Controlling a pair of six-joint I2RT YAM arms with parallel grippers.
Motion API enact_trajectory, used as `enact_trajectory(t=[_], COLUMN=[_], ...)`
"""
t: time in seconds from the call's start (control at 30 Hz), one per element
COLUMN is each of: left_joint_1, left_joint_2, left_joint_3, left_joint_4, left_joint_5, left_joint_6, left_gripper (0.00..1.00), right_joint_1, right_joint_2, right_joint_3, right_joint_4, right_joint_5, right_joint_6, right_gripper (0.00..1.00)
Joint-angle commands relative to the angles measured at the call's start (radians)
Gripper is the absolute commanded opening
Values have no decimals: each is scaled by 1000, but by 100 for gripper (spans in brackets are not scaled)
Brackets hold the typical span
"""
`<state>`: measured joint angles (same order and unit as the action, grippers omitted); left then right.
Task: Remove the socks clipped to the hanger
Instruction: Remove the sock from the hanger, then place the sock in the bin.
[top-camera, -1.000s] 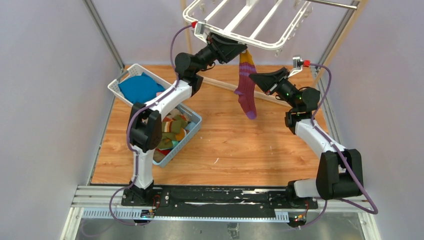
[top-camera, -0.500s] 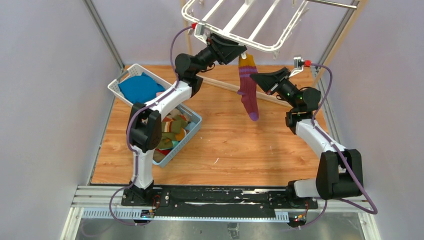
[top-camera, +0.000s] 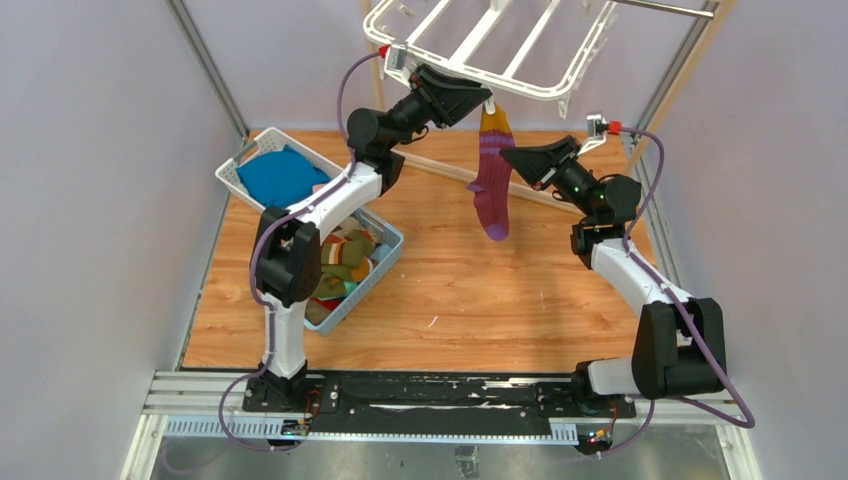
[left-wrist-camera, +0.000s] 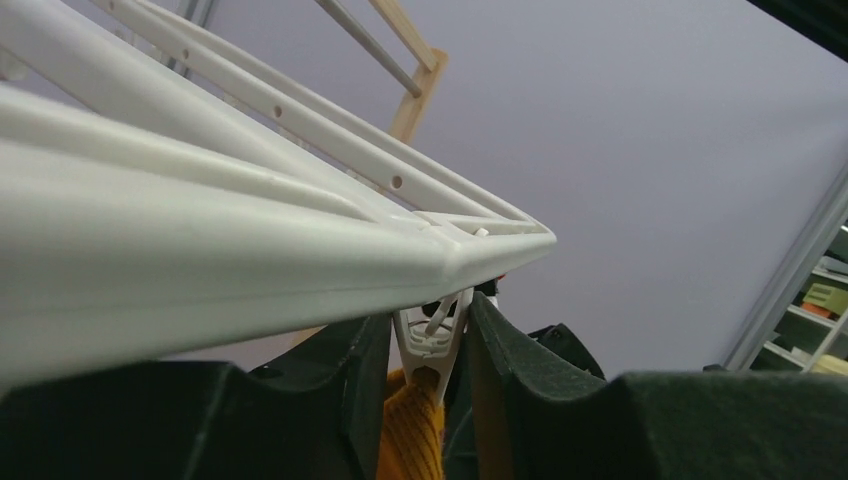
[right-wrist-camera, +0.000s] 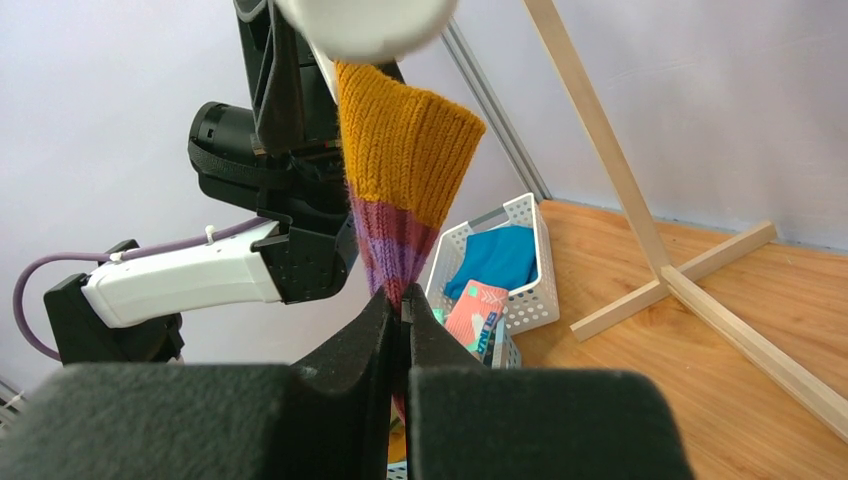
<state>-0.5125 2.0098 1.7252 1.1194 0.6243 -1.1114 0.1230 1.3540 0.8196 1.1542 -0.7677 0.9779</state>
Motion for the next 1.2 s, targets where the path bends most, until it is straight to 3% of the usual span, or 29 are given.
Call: enact_trajectory(t=[0.0,0.27,0.4,0.43,0.53,0.73,0.8,0.93,1.03,1.17], left_joint_1=[6,5,6,5,10,50,67,94,94,84], left_joint_2=[-39,-42,-59,-68,-117,-261,-322,-504,-637,-705], left_joint_3=[-1,4,-27,-43,-134,-357,-456,-627,-688,-762], left_joint_4=[22,20,33,40,44,-25,-41,-194,-443,-507], left_joint_5=[-5,-16,-2,4,13,43,60,147,214,249], left_joint_6=[9,-4,-7,-7,15,142,188,412,641,738], left_gripper=[33,15,19,23,52,90,98,100,100,100], right_joint_1=[-17,-25,-29,-29,-29,-27,-16,25,63,157], right_joint_2=[3,-2,-36,-52,-102,-190,-214,-235,-218,-178], right_joint_3=[-11,-32,-44,-51,-76,-130,-132,-104,-58,32], right_joint_4=[32,19,-16,-32,-77,-135,-149,-210,-226,-266], right_joint_5=[-21,-35,-55,-60,-89,-153,-173,-175,-157,-118], right_joint_6=[-3,-18,-44,-62,-103,-164,-183,-229,-243,-264], right_gripper=[0,0,0,0,0,0,0,0,0,0])
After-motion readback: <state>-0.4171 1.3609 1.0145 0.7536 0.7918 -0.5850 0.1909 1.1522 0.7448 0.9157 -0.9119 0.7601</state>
